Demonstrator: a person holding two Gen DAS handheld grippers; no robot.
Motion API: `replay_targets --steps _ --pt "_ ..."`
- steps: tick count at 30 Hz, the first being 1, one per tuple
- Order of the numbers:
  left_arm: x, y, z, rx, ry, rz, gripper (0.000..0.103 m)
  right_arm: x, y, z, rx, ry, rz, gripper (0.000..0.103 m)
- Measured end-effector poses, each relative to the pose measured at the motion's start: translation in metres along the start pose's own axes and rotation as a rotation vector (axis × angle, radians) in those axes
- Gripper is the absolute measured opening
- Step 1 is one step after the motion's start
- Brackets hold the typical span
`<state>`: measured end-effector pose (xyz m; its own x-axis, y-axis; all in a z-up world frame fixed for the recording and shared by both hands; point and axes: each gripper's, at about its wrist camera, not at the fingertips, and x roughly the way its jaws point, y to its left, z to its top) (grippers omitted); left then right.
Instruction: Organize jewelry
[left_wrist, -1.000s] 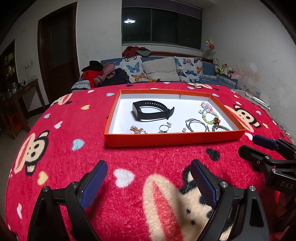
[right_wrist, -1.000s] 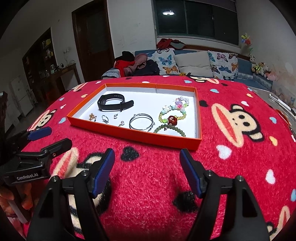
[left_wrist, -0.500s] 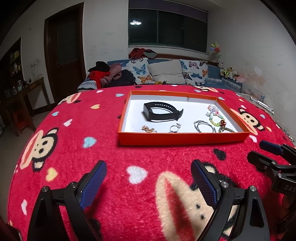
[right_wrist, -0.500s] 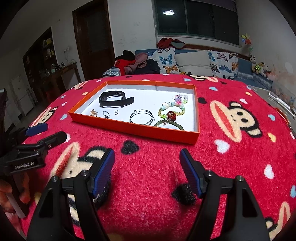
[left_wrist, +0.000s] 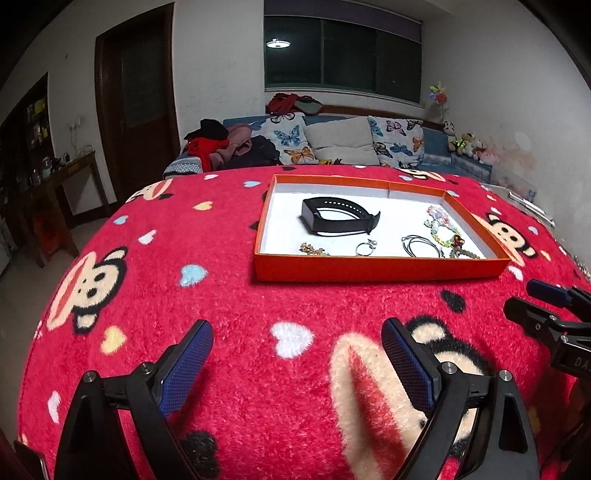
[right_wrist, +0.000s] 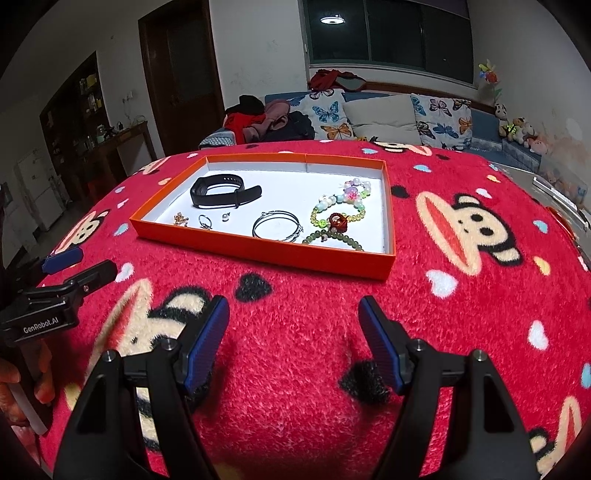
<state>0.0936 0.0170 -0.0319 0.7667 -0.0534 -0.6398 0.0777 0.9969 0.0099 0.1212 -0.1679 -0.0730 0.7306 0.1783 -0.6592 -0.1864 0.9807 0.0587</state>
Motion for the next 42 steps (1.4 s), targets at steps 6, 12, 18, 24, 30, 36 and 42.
replay_targets --steps 6,12,18,24,30,36,42 --pt "0.0034 -0.0002 -0.0008 -0.009 0.017 0.000 0.099 0.0018 -0.0010 -0.0005 0.003 0.012 0.003 0.073" --pt "0.0067 0.0001 -0.0015 -0.012 0.031 0.007 0.099 0.0051 -0.0040 -0.0007 0.023 0.026 0.009 0.073" --pt "0.0066 -0.0054 -0.0017 0.014 0.028 0.018 0.101 0.0055 -0.0039 -0.0005 0.017 0.025 0.005 0.073" --pt "0.0047 -0.0073 -0.0018 0.018 0.016 0.023 0.102 0.0057 -0.0029 -0.0003 0.009 0.025 0.002 0.073" --pt "0.0043 -0.0076 -0.0017 0.017 0.015 0.023 0.102 0.0061 -0.0023 -0.0002 0.005 0.027 0.000 0.073" --pt "0.0037 -0.0070 -0.0018 0.018 0.014 0.022 0.102 0.0049 -0.0011 -0.0001 -0.002 0.024 -0.005 0.073" --pt "0.0034 -0.0067 -0.0019 0.018 0.013 0.024 0.102 0.0048 -0.0010 0.0000 -0.002 0.023 -0.004 0.073"
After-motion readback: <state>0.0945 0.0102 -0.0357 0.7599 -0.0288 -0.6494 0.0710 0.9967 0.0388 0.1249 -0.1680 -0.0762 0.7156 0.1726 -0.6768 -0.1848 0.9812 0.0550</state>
